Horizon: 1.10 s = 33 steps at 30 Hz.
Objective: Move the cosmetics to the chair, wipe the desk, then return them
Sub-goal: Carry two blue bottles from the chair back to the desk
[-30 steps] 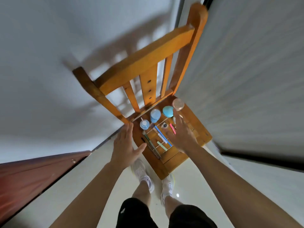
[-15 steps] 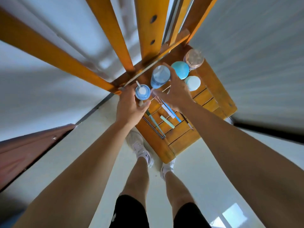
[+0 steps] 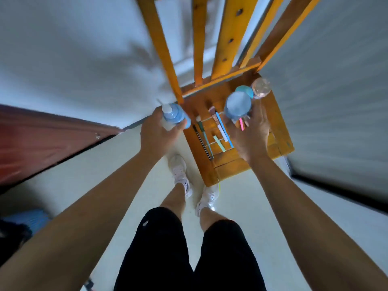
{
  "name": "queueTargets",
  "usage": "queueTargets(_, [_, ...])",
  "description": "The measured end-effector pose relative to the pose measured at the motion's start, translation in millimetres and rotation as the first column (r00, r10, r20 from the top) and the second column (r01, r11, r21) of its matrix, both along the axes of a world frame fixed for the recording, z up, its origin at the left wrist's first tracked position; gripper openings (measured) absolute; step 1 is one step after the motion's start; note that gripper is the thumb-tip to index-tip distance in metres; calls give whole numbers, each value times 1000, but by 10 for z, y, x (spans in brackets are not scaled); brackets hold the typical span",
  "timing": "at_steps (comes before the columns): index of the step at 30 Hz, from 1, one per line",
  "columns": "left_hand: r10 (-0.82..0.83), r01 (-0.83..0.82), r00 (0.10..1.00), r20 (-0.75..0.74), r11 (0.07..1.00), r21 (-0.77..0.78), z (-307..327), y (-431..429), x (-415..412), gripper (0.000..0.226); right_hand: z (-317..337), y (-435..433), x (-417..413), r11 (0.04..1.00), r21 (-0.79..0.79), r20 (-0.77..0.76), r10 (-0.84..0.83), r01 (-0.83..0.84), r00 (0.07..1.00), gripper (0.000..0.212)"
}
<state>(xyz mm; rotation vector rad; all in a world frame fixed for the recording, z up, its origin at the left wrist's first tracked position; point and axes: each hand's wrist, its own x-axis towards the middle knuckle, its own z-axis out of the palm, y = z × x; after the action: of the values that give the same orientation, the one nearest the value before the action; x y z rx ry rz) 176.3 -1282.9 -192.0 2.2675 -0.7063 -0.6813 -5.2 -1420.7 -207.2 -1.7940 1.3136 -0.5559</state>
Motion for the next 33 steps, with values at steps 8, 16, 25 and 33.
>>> queueTargets(8, [392, -387, 920, 9, 913, -127, 1528, 1397, -12, 40, 1421, 626, 467, 925, -109, 258, 381, -365, 888, 57])
queueTargets(16, [620, -555, 780, 82, 747, -367, 2711, 2966, -162, 49, 2844, 1808, 1017, 677, -387, 285, 733, -626, 617, 69])
queueTargets(25, [866, -731, 473, 161, 488, -478, 3377, 6094, -1295, 47, 3441, 4959, 1150, 368, -424, 280, 922, -827, 267, 57])
queueTargets(33, [972, -830, 75, 223, 184, -526, 3643, 8563, -2785, 55, 3604, 7989, 597, -66, -293, 414, 891, -954, -189, 56])
